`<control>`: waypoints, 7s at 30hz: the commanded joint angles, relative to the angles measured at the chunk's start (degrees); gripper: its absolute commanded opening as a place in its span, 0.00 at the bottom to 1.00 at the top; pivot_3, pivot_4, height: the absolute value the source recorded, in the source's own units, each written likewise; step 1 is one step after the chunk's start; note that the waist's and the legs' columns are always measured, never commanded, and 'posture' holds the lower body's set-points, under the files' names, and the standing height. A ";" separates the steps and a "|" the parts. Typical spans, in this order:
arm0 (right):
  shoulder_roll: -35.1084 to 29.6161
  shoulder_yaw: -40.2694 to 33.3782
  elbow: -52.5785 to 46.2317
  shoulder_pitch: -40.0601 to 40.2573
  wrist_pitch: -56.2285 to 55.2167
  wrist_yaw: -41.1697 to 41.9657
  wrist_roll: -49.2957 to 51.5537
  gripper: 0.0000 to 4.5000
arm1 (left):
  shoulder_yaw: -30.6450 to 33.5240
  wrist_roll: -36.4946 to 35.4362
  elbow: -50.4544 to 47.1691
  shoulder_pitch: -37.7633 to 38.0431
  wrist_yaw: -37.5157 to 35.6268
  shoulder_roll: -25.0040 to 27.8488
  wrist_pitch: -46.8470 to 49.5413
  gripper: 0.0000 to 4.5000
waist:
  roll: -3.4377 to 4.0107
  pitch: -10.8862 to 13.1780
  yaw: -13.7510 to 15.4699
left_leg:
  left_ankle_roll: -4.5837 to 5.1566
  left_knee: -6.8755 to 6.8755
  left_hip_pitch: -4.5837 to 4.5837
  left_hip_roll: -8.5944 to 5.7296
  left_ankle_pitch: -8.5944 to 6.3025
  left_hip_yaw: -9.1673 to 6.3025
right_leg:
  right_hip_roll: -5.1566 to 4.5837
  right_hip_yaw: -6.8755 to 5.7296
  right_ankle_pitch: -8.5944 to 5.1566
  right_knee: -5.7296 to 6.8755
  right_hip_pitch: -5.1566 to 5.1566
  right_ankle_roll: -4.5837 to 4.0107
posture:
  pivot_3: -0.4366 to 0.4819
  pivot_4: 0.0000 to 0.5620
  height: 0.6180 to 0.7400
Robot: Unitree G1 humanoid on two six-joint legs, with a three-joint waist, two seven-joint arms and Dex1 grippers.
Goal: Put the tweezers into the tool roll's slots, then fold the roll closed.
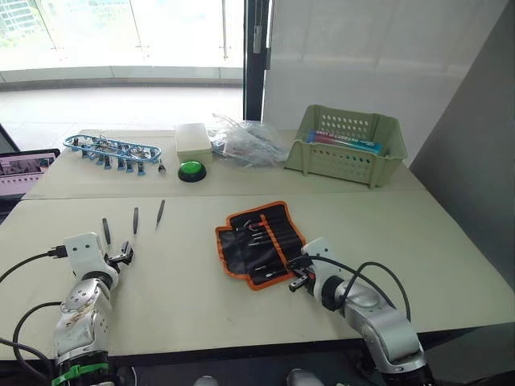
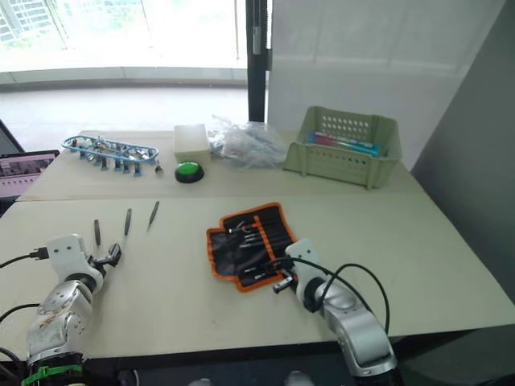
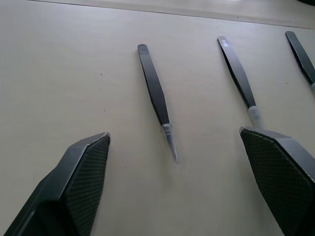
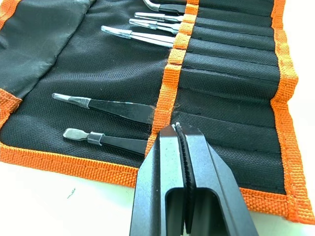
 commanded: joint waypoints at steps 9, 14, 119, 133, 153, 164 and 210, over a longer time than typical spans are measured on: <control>-0.03 1.79 4.58 2.19 2.91 -0.87 -0.37 0.00 | -1.29 -1.24 5.79 -2.35 -0.62 -0.12 0.76 0.23 | 0.33 -0.07 0.11 | -0.07 0.02 0.00 -0.01 -0.02 0.00 | 0.00 0.00 0.00 -0.03 -0.01 0.01 | 0.48 0.27 0.97; -0.03 1.89 4.68 2.09 2.88 -0.97 -0.29 0.00 | -1.66 -1.19 6.26 -3.01 -1.23 0.24 0.26 0.01 | 0.34 -0.06 0.25 | -0.10 0.01 -0.01 -0.01 -0.01 0.00 | -0.01 0.00 0.00 -0.07 -0.01 0.01 | 0.48 0.27 0.97; 5.27 3.38 1.60 5.15 4.85 -6.69 -0.07 0.00 | -46.15 14.47 9.17 -25.42 -47.82 4.29 -5.63 0.01 | -0.15 0.25 -0.54 | 0.31 -0.12 -0.93 0.54 0.50 0.01 | 0.67 0.19 0.50 0.08 -0.90 0.11 | 0.48 0.27 0.97; 5.09 3.19 2.72 4.32 4.37 -6.23 -0.19 0.00 | -41.24 11.45 -1.37 -20.63 -44.11 6.49 2.37 0.01 | -0.09 0.28 -1.63 | 0.32 -0.19 -0.94 0.60 0.50 0.01 | 0.77 0.22 0.54 0.13 -0.94 0.14 | 0.48 0.27 0.97; 3.31 3.74 6.55 1.53 2.11 -3.08 -0.82 0.00 | 1.49 -8.99 -32.38 15.95 -40.27 14.11 9.53 0.99 | 0.13 0.58 -2.05 | 0.32 -0.31 -0.79 1.08 0.49 0.01 | 1.34 0.44 0.45 0.13 -1.03 -0.62 | 0.48 0.27 0.97; 0.69 5.42 9.05 -1.21 1.21 0.91 -0.59 0.00 | 17.22 -13.79 -41.89 41.70 -29.93 -2.41 1.78 0.99 | -0.18 0.62 -1.54 | -0.50 0.08 -0.87 1.02 -0.01 0.07 | 1.31 0.81 0.38 -0.46 -1.35 -0.85 | 0.48 0.27 0.97; 2.06 3.52 9.79 -2.73 1.27 -0.27 -1.14 0.00 | -0.87 -2.08 8.43 -3.35 -4.81 4.26 -0.69 0.99 | 0.00 0.34 -1.47 | -0.32 -0.05 -0.05 0.89 0.11 0.38 | 1.61 1.38 1.44 -0.18 -1.16 -0.67 | 0.48 0.27 0.97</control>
